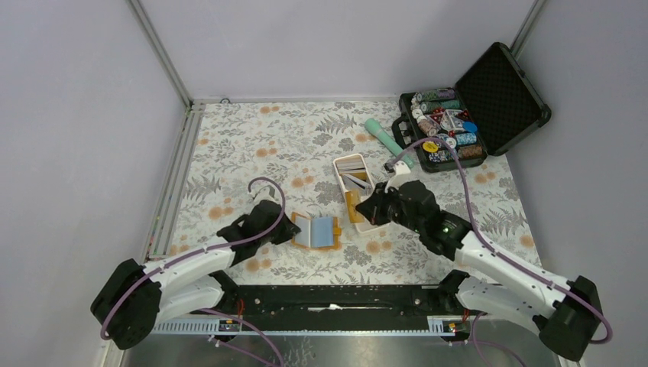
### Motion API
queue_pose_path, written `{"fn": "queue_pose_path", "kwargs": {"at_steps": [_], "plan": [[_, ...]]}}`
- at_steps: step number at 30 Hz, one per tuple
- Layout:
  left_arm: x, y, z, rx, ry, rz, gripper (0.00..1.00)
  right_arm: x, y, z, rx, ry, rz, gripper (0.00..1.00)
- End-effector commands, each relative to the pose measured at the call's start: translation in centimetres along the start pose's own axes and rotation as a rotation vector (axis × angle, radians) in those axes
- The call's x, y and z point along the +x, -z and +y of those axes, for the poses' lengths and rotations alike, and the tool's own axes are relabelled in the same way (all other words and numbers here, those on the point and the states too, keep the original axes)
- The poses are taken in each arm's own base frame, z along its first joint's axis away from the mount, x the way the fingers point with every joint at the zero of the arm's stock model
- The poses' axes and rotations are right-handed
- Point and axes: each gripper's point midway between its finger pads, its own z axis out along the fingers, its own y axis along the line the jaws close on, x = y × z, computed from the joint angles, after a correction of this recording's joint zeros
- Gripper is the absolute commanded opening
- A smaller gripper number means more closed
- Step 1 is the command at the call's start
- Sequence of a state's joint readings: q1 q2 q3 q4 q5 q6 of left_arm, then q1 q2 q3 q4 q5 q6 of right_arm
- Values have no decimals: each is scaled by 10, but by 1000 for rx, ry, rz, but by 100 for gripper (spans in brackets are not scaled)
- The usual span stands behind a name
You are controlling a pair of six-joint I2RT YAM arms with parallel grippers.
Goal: Put the credit cards into the card holder
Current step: Insert the credit card into the card holder.
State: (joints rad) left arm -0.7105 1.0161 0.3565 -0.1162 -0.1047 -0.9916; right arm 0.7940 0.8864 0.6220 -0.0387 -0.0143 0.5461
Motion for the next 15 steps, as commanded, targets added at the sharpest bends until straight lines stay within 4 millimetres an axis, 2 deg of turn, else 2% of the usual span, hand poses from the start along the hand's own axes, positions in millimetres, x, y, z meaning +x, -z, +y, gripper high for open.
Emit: {"fn": "queue_pose_path", "kwargs": {"at_steps": [1,8,11,15], "plan": [[-26,11,-32,103,-3,-82,0,-9,-9,16,-8,3,42,0],[-81,64,-43,-28,-112,-287,0,-18,-41,39,107,-9,62,0],[-89,78,-54,-44,-146,-318,0,-23,-57,57,121,-54,45,0],[-90,81,-60,-78,-171,-324,0,-23,-73,68,161,-85,29,0]]}}
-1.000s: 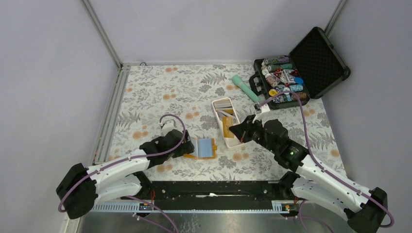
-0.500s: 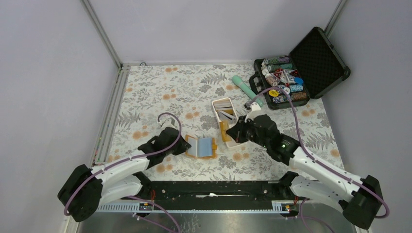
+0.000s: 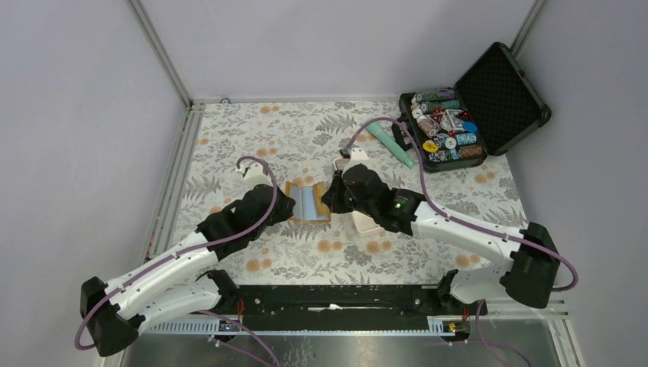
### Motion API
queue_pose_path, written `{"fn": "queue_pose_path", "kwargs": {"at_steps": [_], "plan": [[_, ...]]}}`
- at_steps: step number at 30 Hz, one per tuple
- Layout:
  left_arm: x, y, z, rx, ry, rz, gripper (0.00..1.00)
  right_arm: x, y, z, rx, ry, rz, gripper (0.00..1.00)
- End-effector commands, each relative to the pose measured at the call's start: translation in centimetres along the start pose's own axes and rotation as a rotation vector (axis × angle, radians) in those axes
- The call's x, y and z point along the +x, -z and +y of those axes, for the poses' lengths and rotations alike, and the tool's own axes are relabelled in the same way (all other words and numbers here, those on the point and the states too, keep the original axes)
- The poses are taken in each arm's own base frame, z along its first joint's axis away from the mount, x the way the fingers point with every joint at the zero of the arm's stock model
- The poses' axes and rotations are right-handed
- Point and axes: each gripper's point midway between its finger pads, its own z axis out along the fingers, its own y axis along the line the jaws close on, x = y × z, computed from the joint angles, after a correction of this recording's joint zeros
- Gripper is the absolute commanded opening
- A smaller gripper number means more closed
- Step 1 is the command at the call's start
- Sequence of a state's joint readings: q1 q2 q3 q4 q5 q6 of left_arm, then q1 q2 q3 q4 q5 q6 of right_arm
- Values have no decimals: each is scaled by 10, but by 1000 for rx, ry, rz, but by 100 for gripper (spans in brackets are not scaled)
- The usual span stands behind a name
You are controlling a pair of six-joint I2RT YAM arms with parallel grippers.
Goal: Put the credit cards into the card holder
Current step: Insert the credit card into the card holder.
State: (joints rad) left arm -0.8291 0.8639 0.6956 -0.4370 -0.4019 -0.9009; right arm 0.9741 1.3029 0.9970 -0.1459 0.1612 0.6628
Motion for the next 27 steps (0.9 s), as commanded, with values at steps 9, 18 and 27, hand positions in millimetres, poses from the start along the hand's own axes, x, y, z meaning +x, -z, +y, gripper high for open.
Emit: {"fn": "queue_pose_path", "kwargs": {"at_steps": [9,18,27], "plan": [[-1,-2,-1,-116,-42,-37,0,-6,-29,21,156,-23,-63,0],[-1,-1,-8,-88,17,-67,0,10,-46,30,170,-11,-19,0],[-3,1,-10,-65,59,-91,0,22,-60,41,163,-1,8,0]]}}
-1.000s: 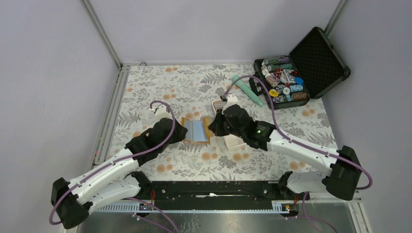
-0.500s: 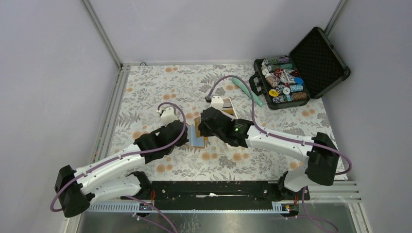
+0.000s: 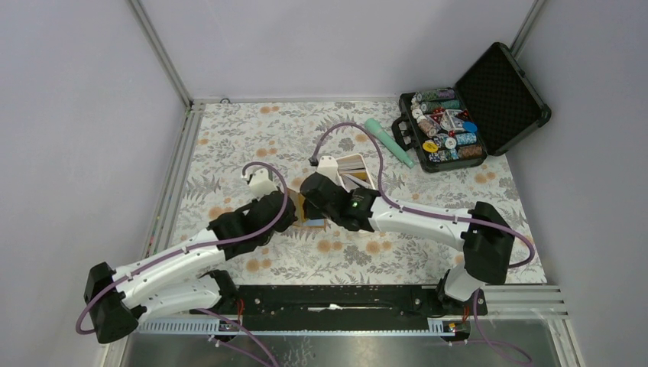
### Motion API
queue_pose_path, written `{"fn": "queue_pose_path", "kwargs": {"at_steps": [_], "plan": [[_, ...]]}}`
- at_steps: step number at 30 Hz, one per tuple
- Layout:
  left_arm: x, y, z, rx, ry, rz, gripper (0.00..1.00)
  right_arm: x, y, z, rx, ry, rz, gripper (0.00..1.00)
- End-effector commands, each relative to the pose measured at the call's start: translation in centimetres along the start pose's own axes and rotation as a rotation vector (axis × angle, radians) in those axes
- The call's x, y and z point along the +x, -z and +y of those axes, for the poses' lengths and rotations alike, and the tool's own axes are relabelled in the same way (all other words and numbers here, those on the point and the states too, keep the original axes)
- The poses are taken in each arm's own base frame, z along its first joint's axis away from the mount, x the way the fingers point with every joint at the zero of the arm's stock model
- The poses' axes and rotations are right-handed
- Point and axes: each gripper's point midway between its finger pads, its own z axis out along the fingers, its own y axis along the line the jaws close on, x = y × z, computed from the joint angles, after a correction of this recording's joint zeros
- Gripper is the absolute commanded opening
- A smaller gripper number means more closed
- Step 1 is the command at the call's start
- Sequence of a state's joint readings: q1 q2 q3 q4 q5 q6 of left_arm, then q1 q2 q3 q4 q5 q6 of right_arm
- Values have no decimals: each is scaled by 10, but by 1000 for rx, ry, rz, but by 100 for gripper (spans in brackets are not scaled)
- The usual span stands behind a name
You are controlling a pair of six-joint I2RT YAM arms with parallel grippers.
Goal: Put the credit cards into the card holder
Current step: Insert the credit card into the card holder.
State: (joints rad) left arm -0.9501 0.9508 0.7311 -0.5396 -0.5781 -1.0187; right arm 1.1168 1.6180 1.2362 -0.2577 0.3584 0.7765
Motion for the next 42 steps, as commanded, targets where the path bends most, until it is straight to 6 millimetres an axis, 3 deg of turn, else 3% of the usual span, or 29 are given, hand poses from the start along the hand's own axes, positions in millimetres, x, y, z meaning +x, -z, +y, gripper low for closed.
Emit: {"fn": "queue_pose_path", "kwargs": {"at_steps": [1,10,23,42], "plan": [[-22,7,-18,65,94,-80,0,-11,-2,15,3,-19,-48,0],[-22,5,-14,50,99,-92,0,-11,-8,3,108,53,-84,0],[-14,-3,-13,21,70,-67,0,-22,-1,11,88,75,-96,0],[-17,-1,-12,23,87,-82,0,-13,-14,2,159,132,-74,0]]}}
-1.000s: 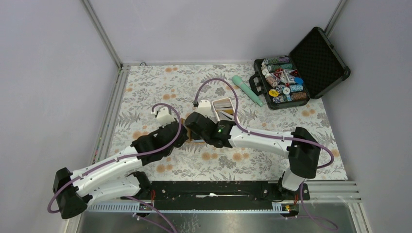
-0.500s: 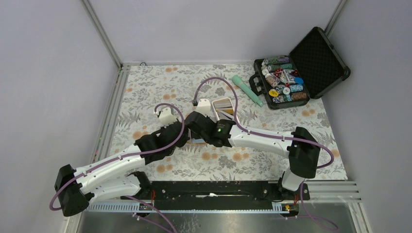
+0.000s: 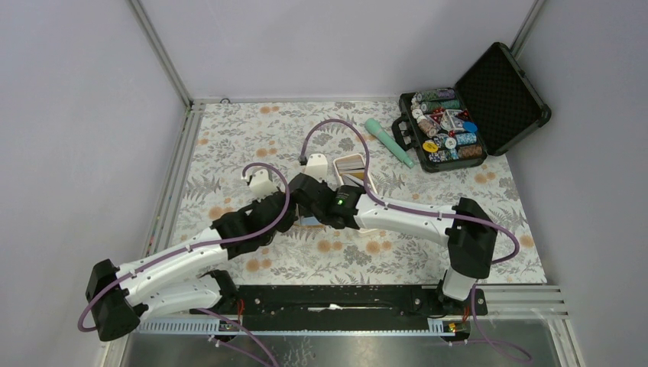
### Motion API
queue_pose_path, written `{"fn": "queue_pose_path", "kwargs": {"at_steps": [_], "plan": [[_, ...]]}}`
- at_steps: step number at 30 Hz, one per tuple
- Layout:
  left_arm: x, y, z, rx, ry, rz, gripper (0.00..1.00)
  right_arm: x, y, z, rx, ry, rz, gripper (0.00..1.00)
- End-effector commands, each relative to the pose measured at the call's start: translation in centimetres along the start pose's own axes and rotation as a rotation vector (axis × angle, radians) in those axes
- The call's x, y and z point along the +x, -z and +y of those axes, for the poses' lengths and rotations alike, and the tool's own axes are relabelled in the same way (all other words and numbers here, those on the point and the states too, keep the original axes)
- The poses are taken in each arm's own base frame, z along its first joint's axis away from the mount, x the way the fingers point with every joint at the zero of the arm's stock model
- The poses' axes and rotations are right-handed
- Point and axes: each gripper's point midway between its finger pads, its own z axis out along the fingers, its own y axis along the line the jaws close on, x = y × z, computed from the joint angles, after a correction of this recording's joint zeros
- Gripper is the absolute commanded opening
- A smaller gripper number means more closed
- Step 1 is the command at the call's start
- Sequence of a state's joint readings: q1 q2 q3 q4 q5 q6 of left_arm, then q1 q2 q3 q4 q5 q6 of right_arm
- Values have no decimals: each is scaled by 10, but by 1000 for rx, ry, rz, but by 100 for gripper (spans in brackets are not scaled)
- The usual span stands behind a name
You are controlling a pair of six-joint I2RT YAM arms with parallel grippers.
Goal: Put the credit cards into the card holder
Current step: Insert the credit card into the card holder.
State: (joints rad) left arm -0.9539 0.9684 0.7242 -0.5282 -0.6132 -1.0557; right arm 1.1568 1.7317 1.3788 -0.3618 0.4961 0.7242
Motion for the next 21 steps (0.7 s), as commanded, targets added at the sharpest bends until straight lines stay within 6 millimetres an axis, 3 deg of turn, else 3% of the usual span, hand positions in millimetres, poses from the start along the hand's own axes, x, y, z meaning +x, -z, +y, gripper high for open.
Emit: {"fn": "queue_pose_path", "kwargs": {"at_steps": [1,21], "plan": [[-16,4,-15,49,63,-57,0,-6,-2,-1,46,25,-32,0],[-25,11,-16,91,147,-98,0,12,-11,1,49,38,11,0]]}}
